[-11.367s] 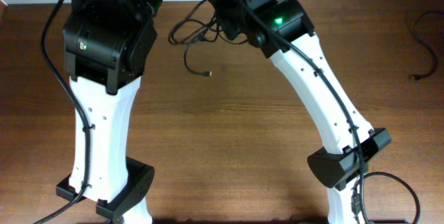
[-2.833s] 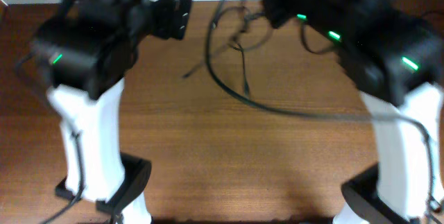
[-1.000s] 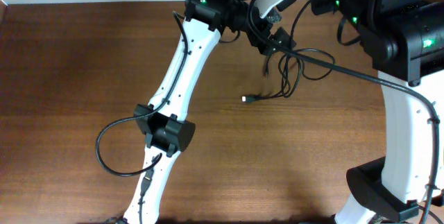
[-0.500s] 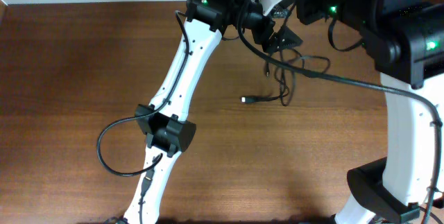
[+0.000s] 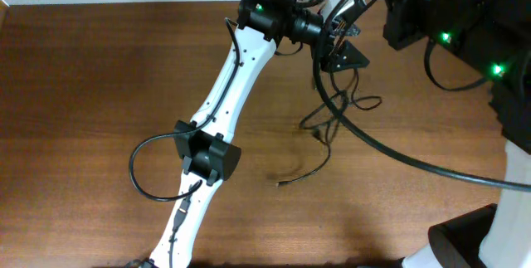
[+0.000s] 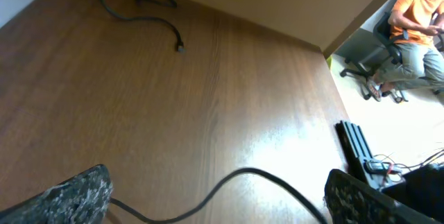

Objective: Untangle cables

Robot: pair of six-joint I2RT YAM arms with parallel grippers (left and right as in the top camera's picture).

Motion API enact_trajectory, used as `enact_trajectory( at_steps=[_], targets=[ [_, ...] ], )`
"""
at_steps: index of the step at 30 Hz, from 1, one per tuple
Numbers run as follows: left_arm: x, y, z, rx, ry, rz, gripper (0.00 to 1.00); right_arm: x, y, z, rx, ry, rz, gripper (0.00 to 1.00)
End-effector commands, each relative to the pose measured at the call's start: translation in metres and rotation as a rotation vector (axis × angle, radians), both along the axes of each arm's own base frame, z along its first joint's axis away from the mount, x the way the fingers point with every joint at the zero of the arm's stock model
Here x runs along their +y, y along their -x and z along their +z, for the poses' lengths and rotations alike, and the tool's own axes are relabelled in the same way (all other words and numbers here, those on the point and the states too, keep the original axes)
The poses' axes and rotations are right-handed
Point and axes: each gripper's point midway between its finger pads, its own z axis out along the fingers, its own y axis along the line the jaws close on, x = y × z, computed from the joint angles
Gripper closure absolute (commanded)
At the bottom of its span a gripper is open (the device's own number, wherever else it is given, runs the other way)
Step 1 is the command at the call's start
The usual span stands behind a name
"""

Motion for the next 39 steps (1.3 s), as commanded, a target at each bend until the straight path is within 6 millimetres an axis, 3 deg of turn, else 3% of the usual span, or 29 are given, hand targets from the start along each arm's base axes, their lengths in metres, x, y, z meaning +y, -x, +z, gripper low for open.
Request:
enact_trajectory(
  at_steps=[1,6,11,15,19,22,25,29,39],
  targets=[
    [0.005,-0.006,-0.021,0.010,-0.079,0.042,0.01,0.002,0.001,0.013,-0.043,-0.025,0.015,0.96],
    [0.006,-0.009,-0.049,0.060,-0.135,0.058,0.01,-0.006,0.002,0.067,-0.247,-0.090,-0.030,0.96],
    [0.005,-0.012,-0.081,0.118,-0.167,0.054,0.01,-0.017,0.023,0.116,-0.407,-0.173,-0.051,0.96],
    [0.004,-0.013,-0.092,0.138,-0.177,0.052,0.01,-0.026,0.044,0.149,-0.526,-0.224,-0.063,0.96],
    [0.004,-0.013,-0.092,0.136,-0.175,0.052,0.01,-0.029,0.046,0.150,-0.528,-0.224,-0.076,0.96],
    [0.003,-0.015,-0.091,0.125,-0.169,0.053,0.01,-0.032,0.030,0.133,-0.467,-0.198,-0.123,0.96],
    [0.003,-0.022,-0.088,0.107,-0.152,0.067,0.01,-0.034,0.021,0.131,-0.464,-0.196,-0.152,0.96],
    [-0.001,-0.030,-0.082,0.072,-0.123,0.080,0.01,-0.037,0.032,0.159,-0.552,-0.277,-0.146,0.96],
    [0.006,-0.039,-0.080,0.065,-0.116,0.099,0.01,-0.058,0.096,0.222,-0.784,-0.406,-0.131,0.96]
  ],
)
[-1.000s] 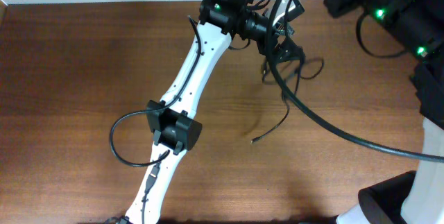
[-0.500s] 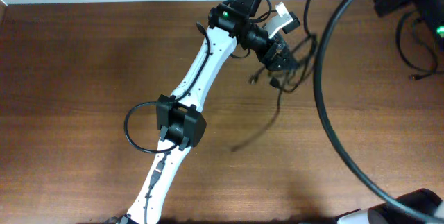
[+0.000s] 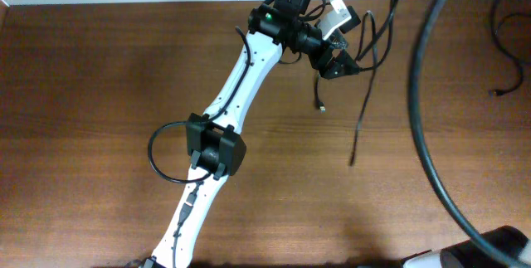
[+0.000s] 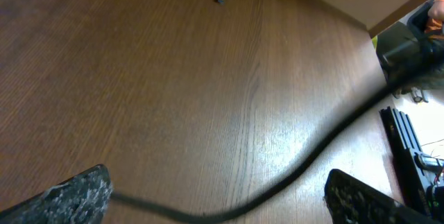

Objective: Untangle cables

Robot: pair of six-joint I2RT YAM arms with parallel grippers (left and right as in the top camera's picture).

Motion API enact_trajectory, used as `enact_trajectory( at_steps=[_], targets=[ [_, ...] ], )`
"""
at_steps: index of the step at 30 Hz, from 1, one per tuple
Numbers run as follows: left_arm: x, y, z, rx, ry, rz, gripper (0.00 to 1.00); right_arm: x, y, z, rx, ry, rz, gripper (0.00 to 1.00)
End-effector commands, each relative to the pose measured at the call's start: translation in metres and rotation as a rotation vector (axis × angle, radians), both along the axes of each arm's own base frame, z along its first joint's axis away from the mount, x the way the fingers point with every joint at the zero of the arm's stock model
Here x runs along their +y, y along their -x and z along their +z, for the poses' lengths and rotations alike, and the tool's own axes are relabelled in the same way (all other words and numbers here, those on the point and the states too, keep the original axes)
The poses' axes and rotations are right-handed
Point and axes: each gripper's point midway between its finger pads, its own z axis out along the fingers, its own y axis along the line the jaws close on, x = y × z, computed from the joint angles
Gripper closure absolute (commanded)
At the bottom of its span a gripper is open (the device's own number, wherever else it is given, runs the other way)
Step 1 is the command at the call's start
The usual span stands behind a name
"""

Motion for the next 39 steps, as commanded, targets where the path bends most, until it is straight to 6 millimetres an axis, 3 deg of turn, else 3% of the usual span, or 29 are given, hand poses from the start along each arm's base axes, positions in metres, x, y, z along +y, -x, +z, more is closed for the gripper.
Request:
enact_trajectory(
  at_steps=[1,5,12,13,15,16,18,25,37,39],
  targets=[
    [0.008,-0.007,0.005,0.002,0.008,0.022,0.01,-0.016,0.045,0.030,-0.108,-0.067,0.015,0.96],
    [0.007,-0.008,0.009,-0.010,0.026,0.015,0.01,-0.025,0.065,0.038,-0.144,-0.076,-0.001,0.96],
    [-0.005,0.011,0.050,-0.018,0.257,-0.151,0.01,-0.028,0.048,0.022,-0.069,-0.060,-0.056,0.96],
    [-0.006,0.012,0.051,-0.018,0.262,-0.157,0.05,-0.028,0.047,0.022,-0.068,-0.060,-0.056,0.96],
    [-0.008,0.014,0.051,-0.015,0.262,-0.162,0.32,-0.028,0.047,0.021,-0.066,-0.059,-0.056,0.96],
    [-0.008,0.015,0.052,-0.012,0.264,-0.166,0.30,-0.028,0.048,0.022,-0.067,-0.059,-0.056,0.96],
    [-0.012,0.022,0.054,-0.004,0.279,-0.189,0.01,-0.028,0.047,0.021,-0.062,-0.058,-0.056,0.96],
    [-0.034,0.057,0.068,-0.002,0.363,-0.325,0.01,-0.027,0.044,0.017,-0.044,-0.051,-0.056,0.96],
    [-0.058,0.091,0.073,0.025,0.390,-0.415,0.01,-0.026,0.040,0.009,-0.019,-0.021,-0.068,0.96],
    [-0.062,0.086,0.065,0.002,0.350,-0.380,0.01,-0.025,0.038,0.007,-0.008,-0.013,-0.071,0.96]
  ],
)
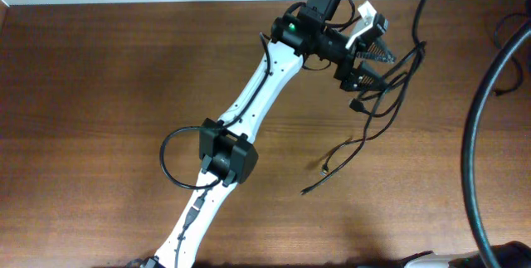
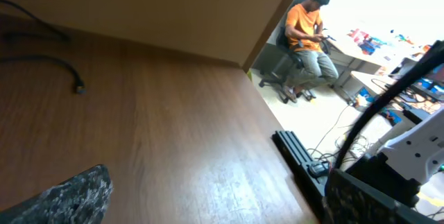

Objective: Untangle cables

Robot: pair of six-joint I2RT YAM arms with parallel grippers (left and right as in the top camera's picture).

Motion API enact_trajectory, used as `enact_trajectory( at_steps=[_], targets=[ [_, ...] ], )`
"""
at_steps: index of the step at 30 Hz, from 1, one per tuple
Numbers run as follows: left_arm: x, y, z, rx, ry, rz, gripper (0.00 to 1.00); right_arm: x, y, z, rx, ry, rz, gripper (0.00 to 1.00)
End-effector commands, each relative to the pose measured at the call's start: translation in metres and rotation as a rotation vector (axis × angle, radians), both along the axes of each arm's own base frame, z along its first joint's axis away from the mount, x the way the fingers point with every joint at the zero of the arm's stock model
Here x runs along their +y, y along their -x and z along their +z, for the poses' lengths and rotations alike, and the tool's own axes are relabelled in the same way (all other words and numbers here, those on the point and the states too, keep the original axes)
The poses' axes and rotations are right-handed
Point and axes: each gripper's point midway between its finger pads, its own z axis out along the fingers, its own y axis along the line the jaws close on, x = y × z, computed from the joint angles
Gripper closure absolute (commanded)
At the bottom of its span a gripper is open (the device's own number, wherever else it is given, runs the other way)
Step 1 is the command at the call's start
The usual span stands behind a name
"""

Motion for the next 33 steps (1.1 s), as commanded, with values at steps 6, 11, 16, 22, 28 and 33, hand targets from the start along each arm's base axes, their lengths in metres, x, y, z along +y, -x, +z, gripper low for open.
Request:
enact_trajectory(
  at_steps=[6,11,16,22,28,33],
  targets=[
    [0.009,-0.008,0.005,0.004,0.008,0.014,0.01,0.002,-0.013,-0.005,0.015,0.019,-0.023,0.96],
    [0.013,0.020,0.029,0.074,0.127,-0.138,0.01,0.006,-0.027,-0.011,0.036,0.026,-0.022,0.96],
    [0.008,0.030,0.030,0.100,0.119,-0.160,0.01,0.008,-0.032,-0.015,0.050,0.031,-0.023,0.96],
    [0.009,0.035,0.026,0.162,0.082,-0.158,0.39,0.007,-0.032,-0.016,0.055,0.033,-0.025,0.96],
    [0.024,0.005,0.019,0.134,0.053,-0.067,1.00,0.001,-0.035,-0.018,0.070,0.021,-0.059,0.96],
    [0.075,-0.078,-0.010,0.151,-0.149,0.275,1.00,-0.004,-0.039,-0.025,0.099,0.042,-0.108,0.96]
  ],
)
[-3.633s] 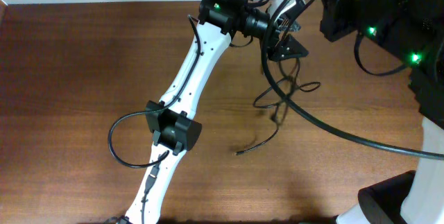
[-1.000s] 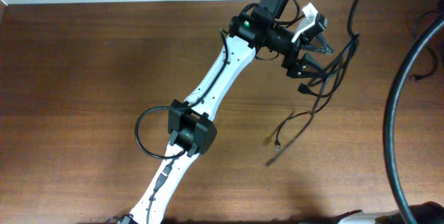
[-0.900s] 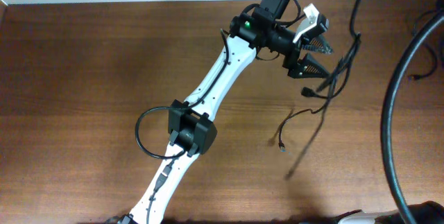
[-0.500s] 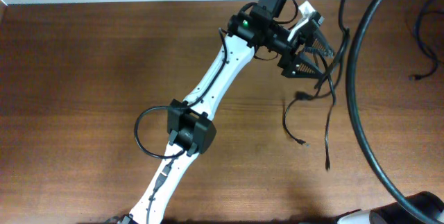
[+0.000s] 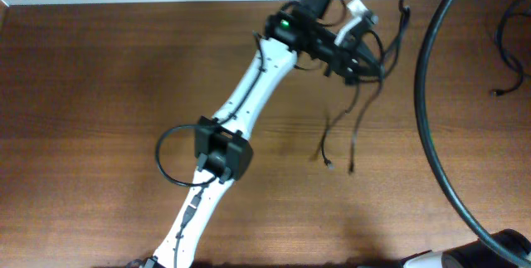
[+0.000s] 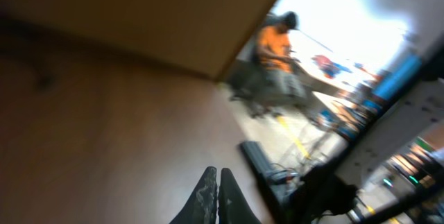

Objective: Untangle cables

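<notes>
In the overhead view my left gripper [image 5: 373,62] is over the far middle of the brown table [image 5: 99,94]. A bundle of thin black cables [image 5: 358,110] hangs from it, two loose ends [image 5: 332,164] reaching toward the table's middle. The left wrist view is blurred; there the left gripper [image 6: 217,182] has its fingers [image 6: 207,191] pressed together, with no cable showing at the tips. My right gripper is out of view.
A thick black hose [image 5: 421,94] arcs close to the camera across the right side. More thin black cables [image 5: 500,31] lie at the far right edge. Part of the right arm [image 5: 506,243] shows at the bottom right corner.
My left gripper was wide open and is now shut. It has shifted slightly back and left, and the cables now hang straighter beneath it, their ends nearer the gripper.
My left gripper was open at the far middle over a tangle of cables beside the right arm. Then it was still open with cables draped from it, the right arm gone. It then stood farther right, open. Now it is shut with the cables hanging.
</notes>
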Robot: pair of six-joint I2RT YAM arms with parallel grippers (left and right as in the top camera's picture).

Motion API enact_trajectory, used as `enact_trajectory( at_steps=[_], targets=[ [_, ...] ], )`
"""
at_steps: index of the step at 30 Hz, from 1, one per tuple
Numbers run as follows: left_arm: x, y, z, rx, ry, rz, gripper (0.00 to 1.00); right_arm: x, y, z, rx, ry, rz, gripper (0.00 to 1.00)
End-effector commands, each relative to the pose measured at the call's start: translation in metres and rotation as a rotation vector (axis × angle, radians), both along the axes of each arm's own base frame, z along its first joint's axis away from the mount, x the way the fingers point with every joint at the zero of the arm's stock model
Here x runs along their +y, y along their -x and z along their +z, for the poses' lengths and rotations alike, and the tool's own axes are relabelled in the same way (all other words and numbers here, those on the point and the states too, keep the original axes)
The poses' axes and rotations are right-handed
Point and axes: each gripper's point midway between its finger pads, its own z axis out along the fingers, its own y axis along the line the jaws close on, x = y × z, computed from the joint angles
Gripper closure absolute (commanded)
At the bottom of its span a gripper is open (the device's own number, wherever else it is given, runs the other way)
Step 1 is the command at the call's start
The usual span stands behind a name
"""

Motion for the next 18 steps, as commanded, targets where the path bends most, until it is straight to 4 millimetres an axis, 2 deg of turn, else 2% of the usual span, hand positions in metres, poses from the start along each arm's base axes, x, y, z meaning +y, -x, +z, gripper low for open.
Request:
enact_trajectory(
  at_steps=[1,2,3,7,8,10,12,14,18],
  targets=[
    [0.064,-0.089,-0.024,-0.013,-0.227,0.356,1.00,-0.009,0.000,-0.003,0.008,0.039,-0.062,0.96],
    [0.080,-0.101,-0.025,-0.016,-0.252,0.406,1.00,-0.009,-0.001,-0.006,0.016,0.055,-0.070,0.96],
    [0.120,-0.126,-0.022,-0.024,-0.301,0.520,1.00,-0.016,-0.009,-0.015,0.053,0.064,-0.128,0.96],
    [0.191,-0.153,-0.004,-0.041,-0.365,0.701,1.00,-0.035,-0.025,-0.027,0.106,0.057,-0.231,0.96],
    [0.228,-0.159,0.006,-0.042,-0.401,0.788,1.00,-0.043,-0.034,-0.035,0.136,0.067,-0.264,0.96],
    [0.279,-0.161,0.021,-0.028,-0.461,0.905,1.00,-0.060,-0.046,-0.047,0.186,0.043,-0.310,0.96],
    [0.310,-0.159,0.033,-0.022,-0.492,0.976,1.00,-0.079,-0.056,-0.059,0.233,-0.002,-0.353,0.96],
    [0.350,-0.151,0.053,-0.022,-0.520,1.068,1.00,-0.102,-0.069,-0.073,0.285,-0.022,-0.383,0.96],
    [0.413,-0.129,0.096,-0.062,-0.553,1.237,1.00,-0.141,-0.092,-0.102,0.384,-0.065,-0.428,0.96]
  ],
)
